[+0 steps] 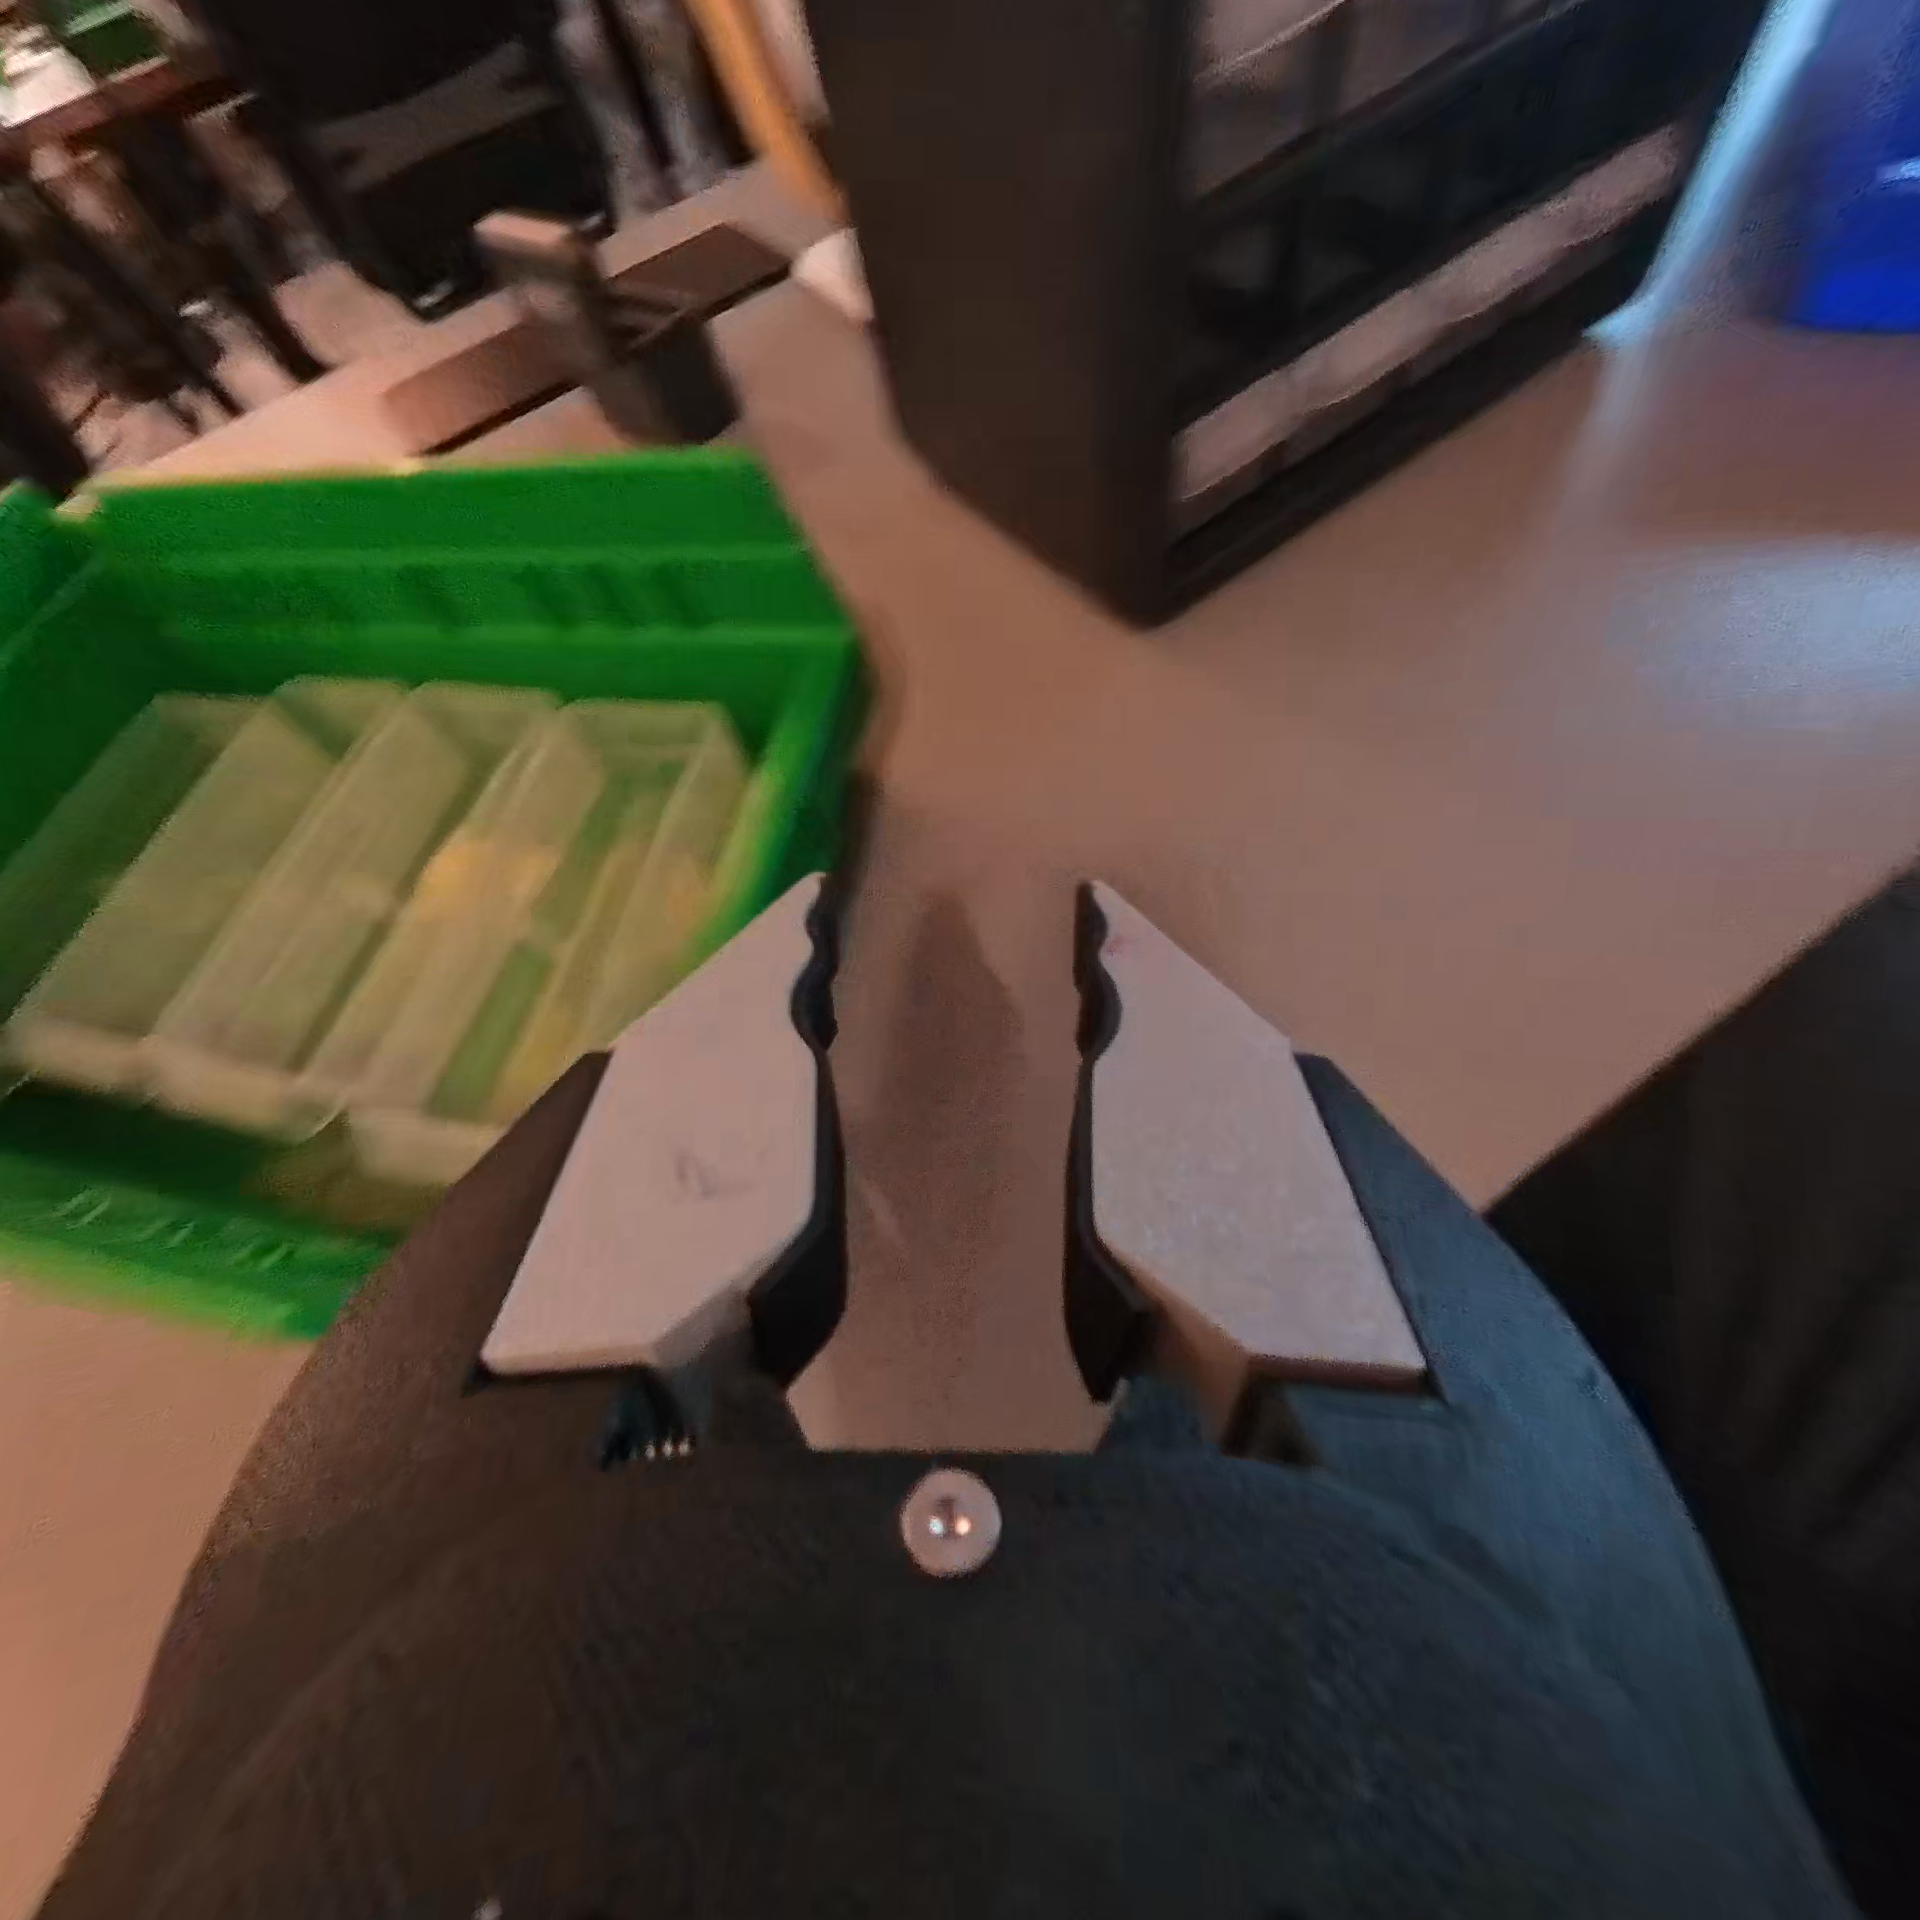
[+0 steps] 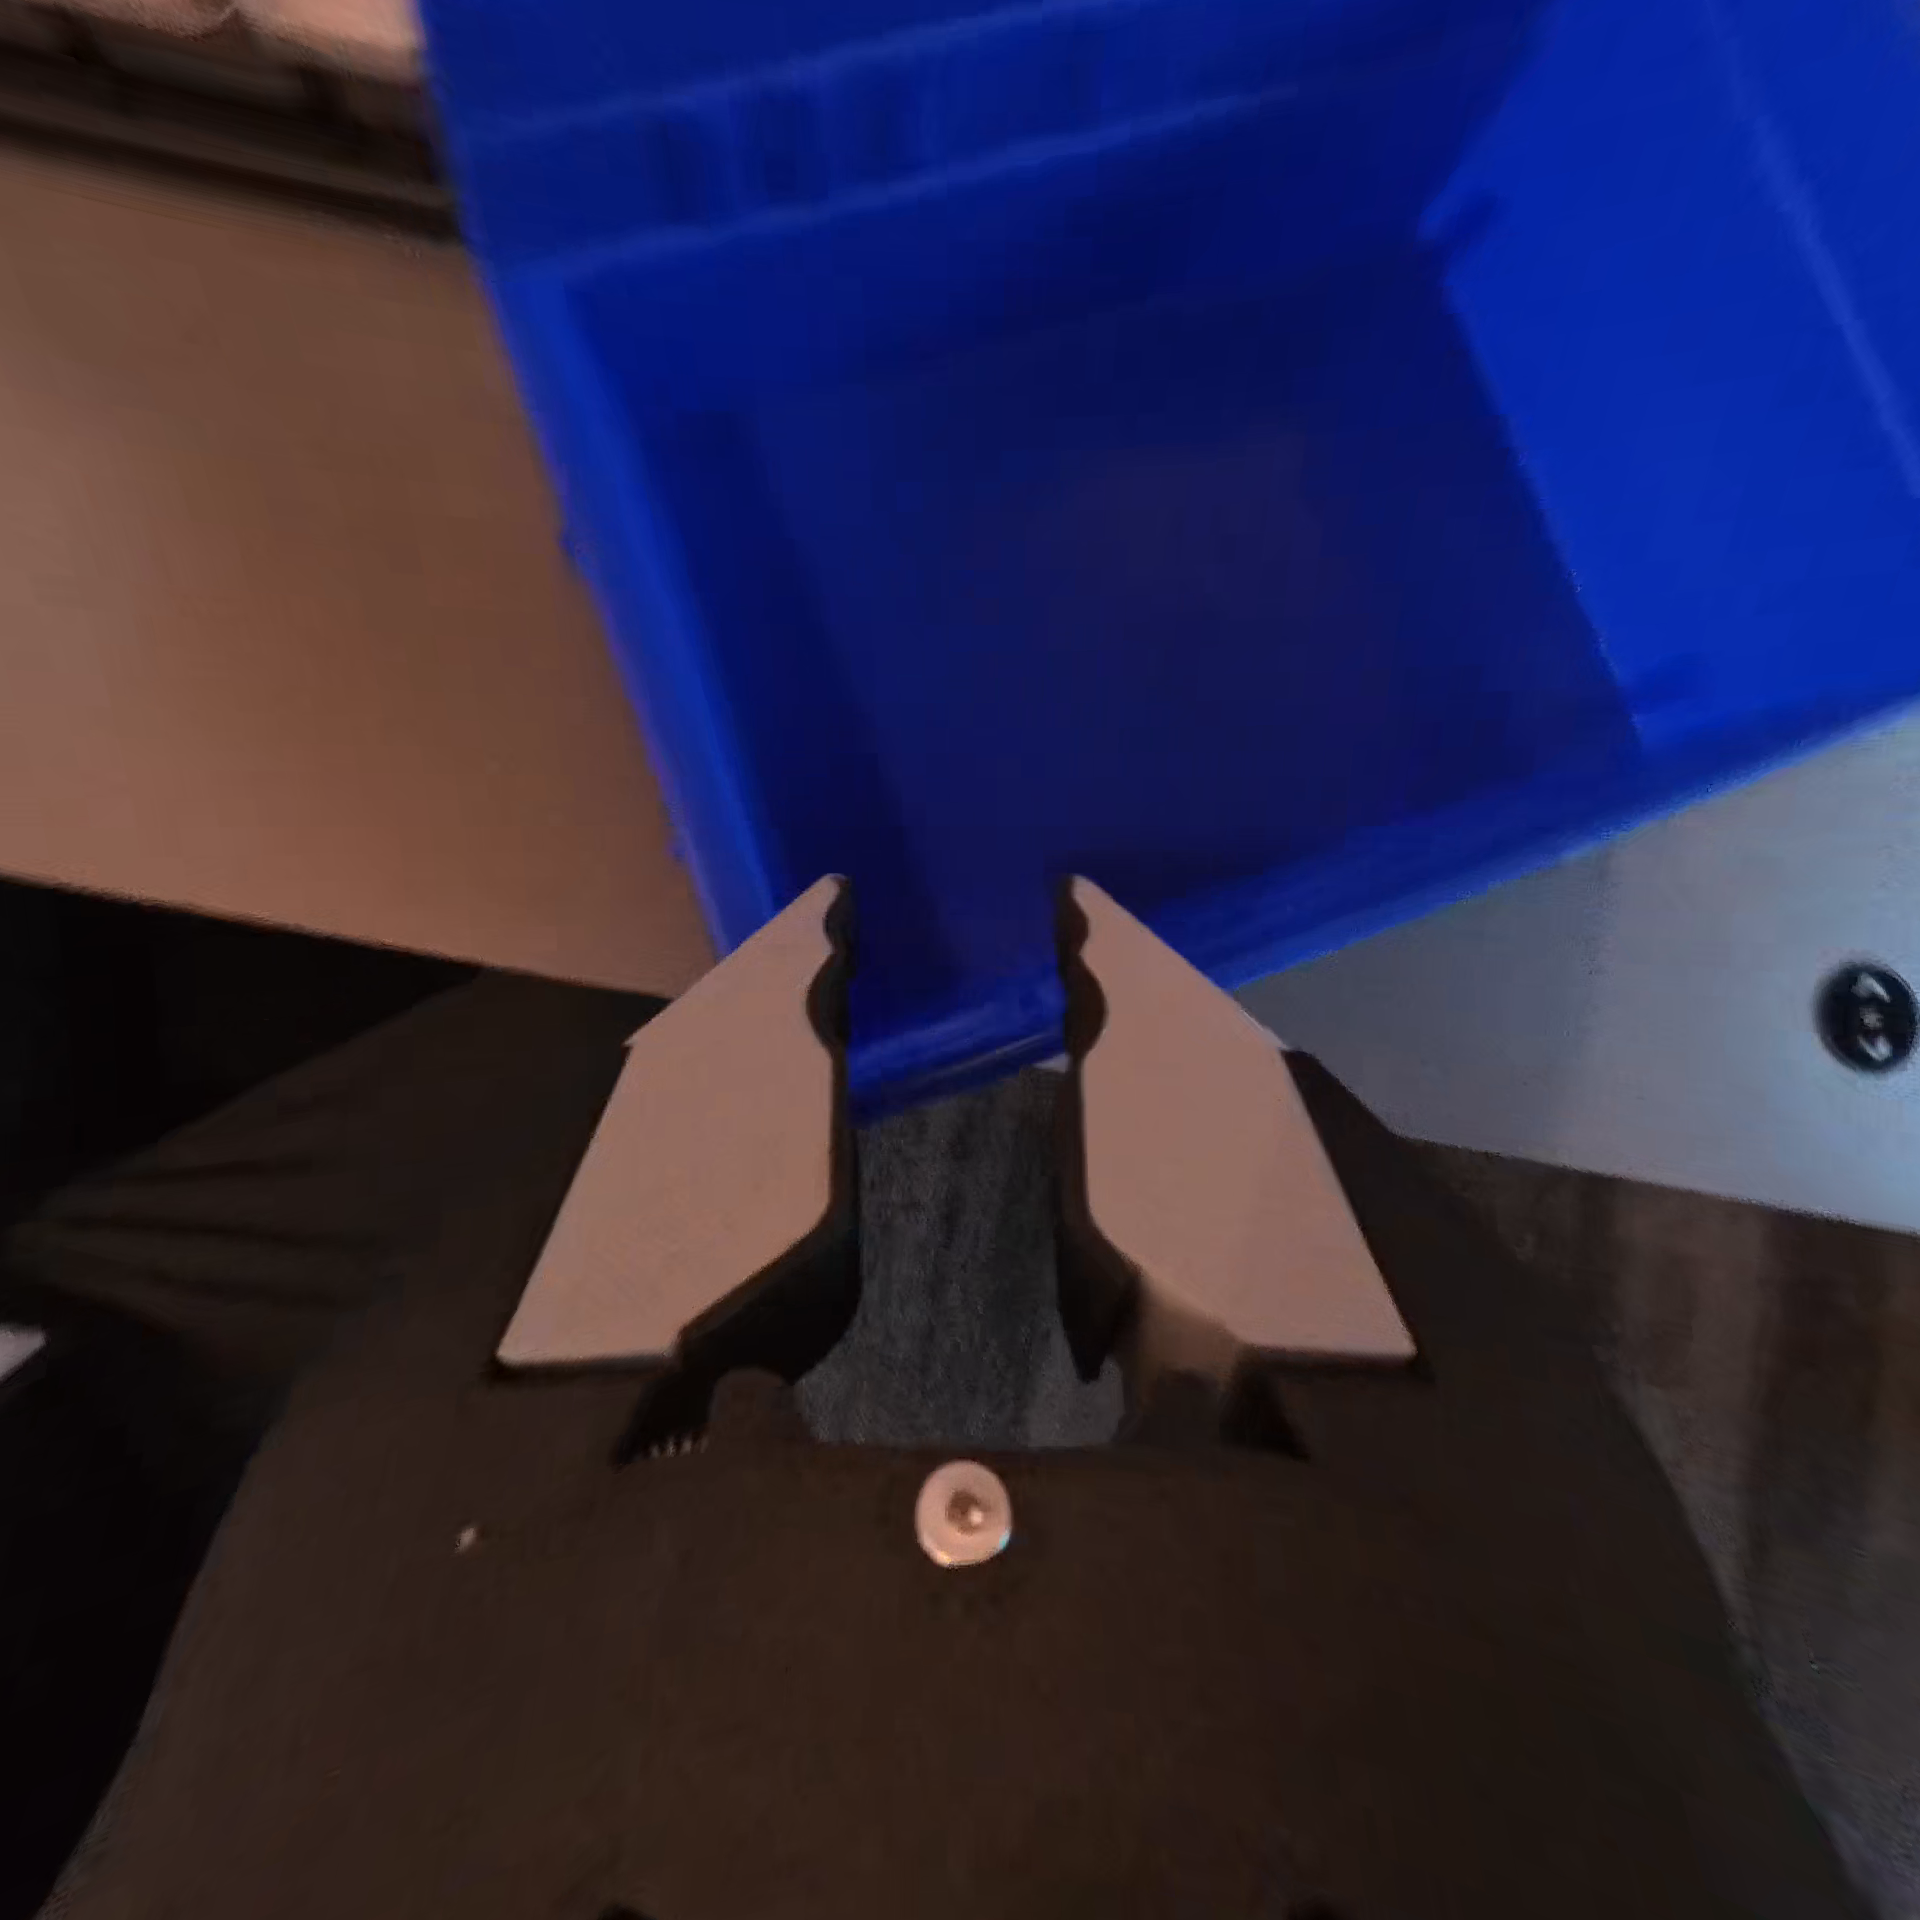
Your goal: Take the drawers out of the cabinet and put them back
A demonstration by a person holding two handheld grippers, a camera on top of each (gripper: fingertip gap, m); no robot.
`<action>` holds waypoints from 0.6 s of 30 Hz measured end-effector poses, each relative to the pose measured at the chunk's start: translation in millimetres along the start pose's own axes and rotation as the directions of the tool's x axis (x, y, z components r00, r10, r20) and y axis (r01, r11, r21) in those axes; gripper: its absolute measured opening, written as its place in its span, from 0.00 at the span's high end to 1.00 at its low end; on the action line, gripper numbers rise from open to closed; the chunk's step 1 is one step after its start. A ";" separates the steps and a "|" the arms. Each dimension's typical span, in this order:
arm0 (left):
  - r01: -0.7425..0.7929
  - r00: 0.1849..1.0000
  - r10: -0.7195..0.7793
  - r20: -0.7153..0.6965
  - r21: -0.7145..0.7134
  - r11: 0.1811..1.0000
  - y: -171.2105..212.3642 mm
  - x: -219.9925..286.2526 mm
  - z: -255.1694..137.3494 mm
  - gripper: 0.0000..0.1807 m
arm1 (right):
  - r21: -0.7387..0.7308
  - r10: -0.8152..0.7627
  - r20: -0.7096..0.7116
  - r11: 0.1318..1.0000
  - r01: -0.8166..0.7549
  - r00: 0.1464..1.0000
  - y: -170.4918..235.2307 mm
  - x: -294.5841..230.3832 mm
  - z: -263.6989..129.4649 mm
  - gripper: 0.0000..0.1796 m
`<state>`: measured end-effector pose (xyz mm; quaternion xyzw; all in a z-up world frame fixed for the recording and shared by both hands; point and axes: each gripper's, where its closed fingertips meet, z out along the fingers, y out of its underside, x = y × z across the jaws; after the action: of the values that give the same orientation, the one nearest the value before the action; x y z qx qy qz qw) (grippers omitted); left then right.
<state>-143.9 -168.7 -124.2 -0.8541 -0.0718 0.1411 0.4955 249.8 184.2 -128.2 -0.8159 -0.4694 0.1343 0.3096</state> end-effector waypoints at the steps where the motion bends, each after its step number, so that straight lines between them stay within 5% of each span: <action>1: 0.017 0.999 -0.017 0.046 0.000 1.000 8.0 -20.6 -2.4 0.82 | 0.029 0.041 -0.018 0.999 -0.041 0.999 -2.0 10.3 -3.3 0.75; 3: 0.072 0.984 -0.080 0.161 0.055 0.996 16.2 -67.0 -7.0 0.85 | 0.095 0.092 -0.026 0.991 -0.089 0.995 -7.2 21.3 -13.4 0.77; 4: 0.106 0.979 -0.117 0.169 0.076 0.991 20.6 -82.8 -9.5 1.00 | 0.130 0.095 -0.011 0.987 -0.093 0.995 -11.1 21.0 -19.7 0.77; 5: 0.163 0.970 -0.179 0.165 0.106 0.981 22.0 -95.9 -13.1 1.00 | 0.168 0.086 0.016 0.982 -0.088 0.996 -16.3 16.7 -26.0 0.77; 8: 0.323 0.893 -0.363 0.265 0.183 0.929 25.2 -140.3 -34.1 0.85 | 0.245 0.039 0.113 0.967 -0.065 0.993 -28.7 -6.1 -40.2 0.77; 13: 0.290 0.906 -0.374 0.200 0.352 0.890 -17.5 -127.5 -53.8 0.78 | 0.298 -0.040 0.262 0.954 -0.041 0.964 -49.7 -54.8 -40.4 0.72; 16: 0.242 0.950 -0.277 0.147 0.221 0.945 -24.9 -88.0 -21.8 0.63 | 0.284 0.000 0.229 0.957 -0.067 0.973 -65.7 -72.8 -13.9 0.53; 18: 0.201 0.966 -0.223 0.134 0.156 0.967 -27.5 -65.7 4.1 0.56 | 0.287 0.060 0.135 0.953 -0.097 0.989 -78.4 -75.9 10.0 0.53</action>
<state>-207.1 -168.8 -91.2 -0.7912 -0.1899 0.1560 0.5599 151.5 152.3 -91.9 -0.7690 -0.4300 0.2652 0.3916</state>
